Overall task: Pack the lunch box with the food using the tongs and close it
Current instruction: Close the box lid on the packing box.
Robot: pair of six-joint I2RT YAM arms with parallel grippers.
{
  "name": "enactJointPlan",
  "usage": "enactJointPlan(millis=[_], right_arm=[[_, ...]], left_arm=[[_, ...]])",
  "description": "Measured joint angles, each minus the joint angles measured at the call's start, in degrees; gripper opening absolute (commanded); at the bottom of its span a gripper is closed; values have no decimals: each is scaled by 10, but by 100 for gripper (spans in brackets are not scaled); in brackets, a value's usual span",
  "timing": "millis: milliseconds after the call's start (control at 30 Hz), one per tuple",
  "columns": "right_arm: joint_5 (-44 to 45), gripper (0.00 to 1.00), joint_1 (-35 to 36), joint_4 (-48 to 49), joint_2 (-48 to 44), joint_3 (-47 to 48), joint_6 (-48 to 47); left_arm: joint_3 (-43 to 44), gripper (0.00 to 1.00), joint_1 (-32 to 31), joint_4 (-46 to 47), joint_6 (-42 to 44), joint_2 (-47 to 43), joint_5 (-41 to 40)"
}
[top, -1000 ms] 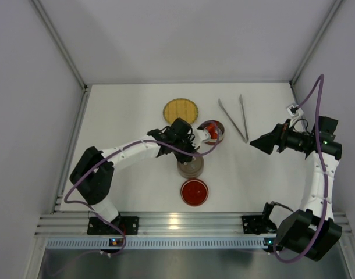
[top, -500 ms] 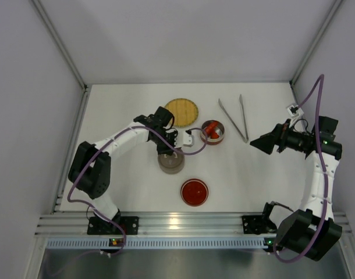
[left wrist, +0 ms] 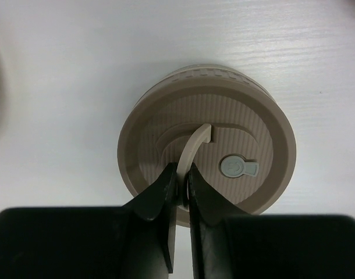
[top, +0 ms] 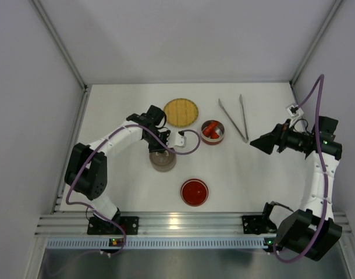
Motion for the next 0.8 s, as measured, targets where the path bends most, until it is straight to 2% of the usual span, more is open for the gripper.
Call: enactJointPlan(millis=[67, 233, 467, 633, 733, 800], right_arm=[[0, 99, 0, 0, 0, 0, 1], [0, 99, 0, 0, 0, 0, 1], [-1, 99, 0, 0, -1, 0, 2], [-5, 99, 0, 0, -4, -4, 7], [-6, 99, 0, 1, -7, -5, 9], [-7, 99, 0, 0, -8, -5, 10]], left_arm=[[0, 20, 0, 0, 1, 0, -4], [1, 40, 3, 3, 0, -1, -19], [9, 54, 8, -8, -4, -1, -40], [13, 75, 9, -16, -17, -1, -51], [16, 98, 9, -16, -28, -1, -54], [20, 98, 10, -18, -42, -1, -53]])
